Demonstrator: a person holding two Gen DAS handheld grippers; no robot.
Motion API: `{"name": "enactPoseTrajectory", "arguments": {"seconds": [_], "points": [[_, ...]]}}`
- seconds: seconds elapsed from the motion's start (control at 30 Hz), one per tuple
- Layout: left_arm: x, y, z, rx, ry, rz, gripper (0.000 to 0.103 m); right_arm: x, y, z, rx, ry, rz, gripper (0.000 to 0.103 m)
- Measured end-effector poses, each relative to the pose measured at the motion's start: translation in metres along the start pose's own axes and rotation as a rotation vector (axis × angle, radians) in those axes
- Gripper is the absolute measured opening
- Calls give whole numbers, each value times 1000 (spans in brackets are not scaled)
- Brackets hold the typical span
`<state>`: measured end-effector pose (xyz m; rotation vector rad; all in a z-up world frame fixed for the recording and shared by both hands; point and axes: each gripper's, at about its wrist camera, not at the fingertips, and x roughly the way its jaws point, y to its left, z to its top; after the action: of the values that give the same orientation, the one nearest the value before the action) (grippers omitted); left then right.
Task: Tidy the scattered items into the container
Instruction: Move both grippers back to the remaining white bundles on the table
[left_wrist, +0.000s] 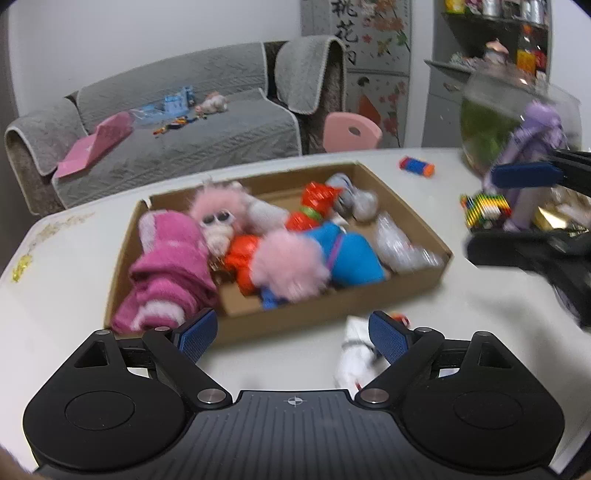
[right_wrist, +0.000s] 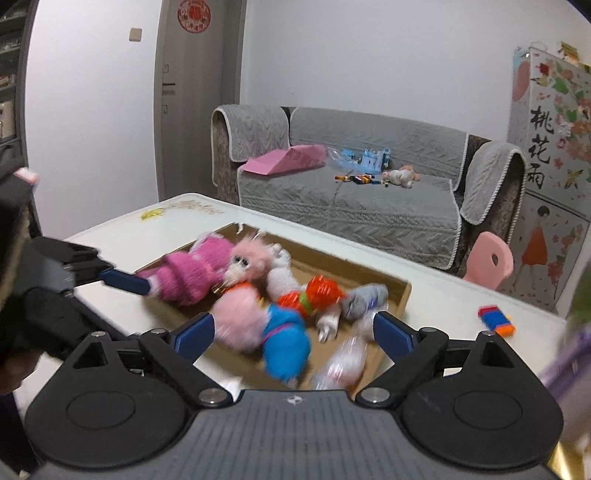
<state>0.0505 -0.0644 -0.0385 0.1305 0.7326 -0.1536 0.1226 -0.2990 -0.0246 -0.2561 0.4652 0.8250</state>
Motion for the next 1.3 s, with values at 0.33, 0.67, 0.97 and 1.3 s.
{"name": "enactPoseTrajectory", "arguments": {"seconds": [0.33,0.67,0.97,1.3], "points": [[-23,-8,-47,-15,34,-24,92,-41,30,-57,43,15,5,99],[-41,-1,-88,-44,84,-23,92,-14,68,-75,24,56,93,99],[-48,15,-100,-86,112,-6,92,15,51,-77,192,75,98,69],[-26,-34,-90,-12,124,-92,92,-16,16,-101,311,89,-36,63]]}}
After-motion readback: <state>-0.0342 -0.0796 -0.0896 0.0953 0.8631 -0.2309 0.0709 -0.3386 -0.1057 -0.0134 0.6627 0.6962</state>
